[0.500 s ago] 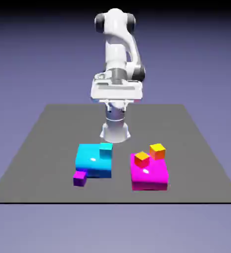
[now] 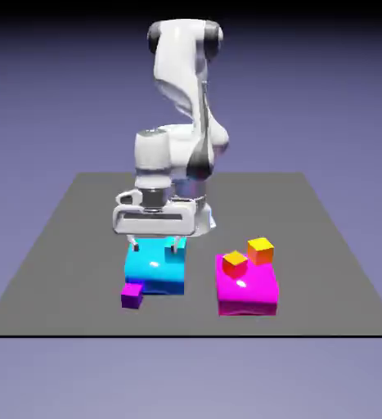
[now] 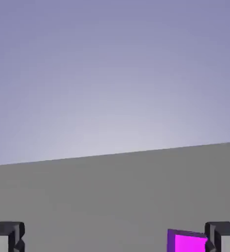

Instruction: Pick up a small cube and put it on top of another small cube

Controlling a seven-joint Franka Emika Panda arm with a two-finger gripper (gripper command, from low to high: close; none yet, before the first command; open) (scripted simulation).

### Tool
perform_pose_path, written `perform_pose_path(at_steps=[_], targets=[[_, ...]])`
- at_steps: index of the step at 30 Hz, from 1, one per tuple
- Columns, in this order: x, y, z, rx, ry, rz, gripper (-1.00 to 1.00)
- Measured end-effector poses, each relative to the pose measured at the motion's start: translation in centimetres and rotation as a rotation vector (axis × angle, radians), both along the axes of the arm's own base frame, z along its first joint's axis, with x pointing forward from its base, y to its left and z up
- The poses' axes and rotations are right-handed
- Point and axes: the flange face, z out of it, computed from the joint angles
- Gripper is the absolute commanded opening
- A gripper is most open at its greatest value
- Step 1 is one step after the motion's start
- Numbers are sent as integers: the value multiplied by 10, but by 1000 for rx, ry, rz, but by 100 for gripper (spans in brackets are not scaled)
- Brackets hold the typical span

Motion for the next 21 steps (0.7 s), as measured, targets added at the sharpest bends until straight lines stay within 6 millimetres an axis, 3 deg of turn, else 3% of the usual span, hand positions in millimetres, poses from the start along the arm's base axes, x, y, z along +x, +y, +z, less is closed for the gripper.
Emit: perform_pose_path(at_steps=[7, 12, 13, 15, 20, 21], targets=[[-11, -56, -84, 20, 270, -72, 0], [-17, -55, -153, 20, 273, -73, 0], [-17, -55, -155, 20, 273, -73, -100], [-17, -55, -155, 20, 273, -73, -100], [-11, -56, -85, 21, 273, -73, -100], [-11, -56, -85, 21, 273, -73, -100]])
